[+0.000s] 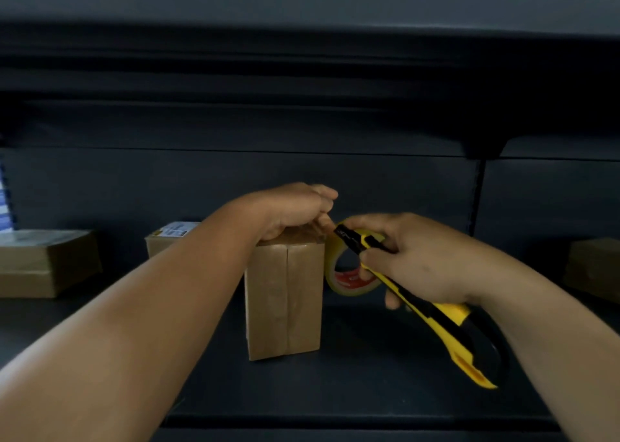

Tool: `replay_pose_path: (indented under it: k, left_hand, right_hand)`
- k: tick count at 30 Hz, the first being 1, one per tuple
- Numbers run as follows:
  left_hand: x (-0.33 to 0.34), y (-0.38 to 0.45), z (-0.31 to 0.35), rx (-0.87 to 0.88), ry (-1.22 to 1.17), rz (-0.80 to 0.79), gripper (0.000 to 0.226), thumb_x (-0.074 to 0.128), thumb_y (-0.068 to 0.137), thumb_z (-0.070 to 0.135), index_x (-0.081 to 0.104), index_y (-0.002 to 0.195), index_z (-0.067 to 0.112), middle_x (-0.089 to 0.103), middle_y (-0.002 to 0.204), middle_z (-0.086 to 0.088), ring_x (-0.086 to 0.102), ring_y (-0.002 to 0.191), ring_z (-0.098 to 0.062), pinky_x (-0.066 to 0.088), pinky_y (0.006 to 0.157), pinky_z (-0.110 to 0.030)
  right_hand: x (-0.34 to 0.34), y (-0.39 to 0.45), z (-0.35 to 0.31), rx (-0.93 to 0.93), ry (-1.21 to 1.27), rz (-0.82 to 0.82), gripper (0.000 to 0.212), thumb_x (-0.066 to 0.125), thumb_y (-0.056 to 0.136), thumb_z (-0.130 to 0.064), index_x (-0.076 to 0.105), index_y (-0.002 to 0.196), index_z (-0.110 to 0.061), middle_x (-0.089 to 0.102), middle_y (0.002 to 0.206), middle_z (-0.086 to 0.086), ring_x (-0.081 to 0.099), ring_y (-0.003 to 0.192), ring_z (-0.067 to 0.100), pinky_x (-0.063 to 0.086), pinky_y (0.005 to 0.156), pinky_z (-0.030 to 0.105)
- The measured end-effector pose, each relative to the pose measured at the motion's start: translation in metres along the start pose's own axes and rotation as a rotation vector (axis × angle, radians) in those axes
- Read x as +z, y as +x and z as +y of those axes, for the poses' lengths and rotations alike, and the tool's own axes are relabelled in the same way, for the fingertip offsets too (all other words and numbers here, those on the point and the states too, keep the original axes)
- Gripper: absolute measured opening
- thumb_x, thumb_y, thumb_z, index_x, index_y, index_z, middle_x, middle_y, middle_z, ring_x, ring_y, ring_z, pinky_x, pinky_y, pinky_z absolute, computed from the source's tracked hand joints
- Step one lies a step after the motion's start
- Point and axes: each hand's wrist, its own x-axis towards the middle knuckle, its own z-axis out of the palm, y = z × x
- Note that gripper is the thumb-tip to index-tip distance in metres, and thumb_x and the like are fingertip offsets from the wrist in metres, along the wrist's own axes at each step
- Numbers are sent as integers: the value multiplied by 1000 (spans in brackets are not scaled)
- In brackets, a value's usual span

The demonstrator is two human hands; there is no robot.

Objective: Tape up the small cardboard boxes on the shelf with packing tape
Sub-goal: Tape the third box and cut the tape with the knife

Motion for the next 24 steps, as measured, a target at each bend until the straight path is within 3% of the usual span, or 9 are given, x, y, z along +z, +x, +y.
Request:
replay_pose_path:
  k: [4, 9, 12, 15, 18, 20, 24]
  left_hand:
    - [0, 2, 0, 5, 22, -18, 43, 39, 100, 18, 40, 143, 23, 70, 89, -3, 62, 92, -15, 46, 92, -29]
    - [0, 3, 0, -13, 19, -46, 44, 36, 101, 18, 35, 144, 22, 71, 90, -5, 63, 88, -16, 49, 83, -26]
    - [-1, 4, -2, -10, 26, -38, 43, 36, 101, 19, 36, 144, 22, 72, 91, -6, 63, 85, -14, 49, 76, -24]
    - [-2, 3, -2, -10, 24, -27, 42, 37, 101, 19, 38, 143, 23, 73, 92, -6, 63, 86, -14, 48, 77, -24]
    - [-2, 1, 0, -21, 32, -34, 43, 36, 102, 21, 36, 144, 25, 73, 97, -6, 63, 94, -17, 49, 79, -23]
    - [-1, -1, 1, -19, 48, -30, 42, 36, 102, 22, 36, 144, 25, 73, 98, -7, 63, 95, -17, 48, 77, -21]
    - [1, -1, 2, -19, 45, -18, 41, 36, 103, 21, 38, 143, 25, 73, 100, -8, 62, 102, -19, 46, 78, -20]
  right_hand:
    - [8, 13, -9, 54, -129, -41, 55, 45, 97, -26, 25, 145, -45, 45, 143, -5, 69, 59, 6, 50, 61, 18]
    - [18, 25, -9, 79, -164, -130, 56, 46, 97, -26, 24, 146, -43, 41, 147, -3, 69, 61, 7, 51, 70, 19]
    - [8, 15, -2, 45, -67, -126, 52, 48, 96, -28, 32, 141, -47, 53, 134, -5, 70, 61, 8, 51, 70, 21]
    - [-5, 5, 5, 14, 34, -70, 45, 50, 96, -29, 40, 134, -49, 68, 104, -10, 69, 60, 8, 48, 63, 18]
    - [-15, -2, 15, 7, 104, 37, 38, 50, 96, -34, 44, 128, -53, 66, 94, -13, 66, 60, 8, 48, 67, 14]
    - [-15, 2, 26, 34, 135, 115, 36, 46, 96, -40, 42, 130, -54, 61, 110, -12, 65, 71, 11, 48, 72, 17]
    - [0, 26, 66, 128, 1, 139, 43, 35, 101, -34, 33, 144, -38, 38, 148, -5, 44, 128, 17, 34, 98, 22]
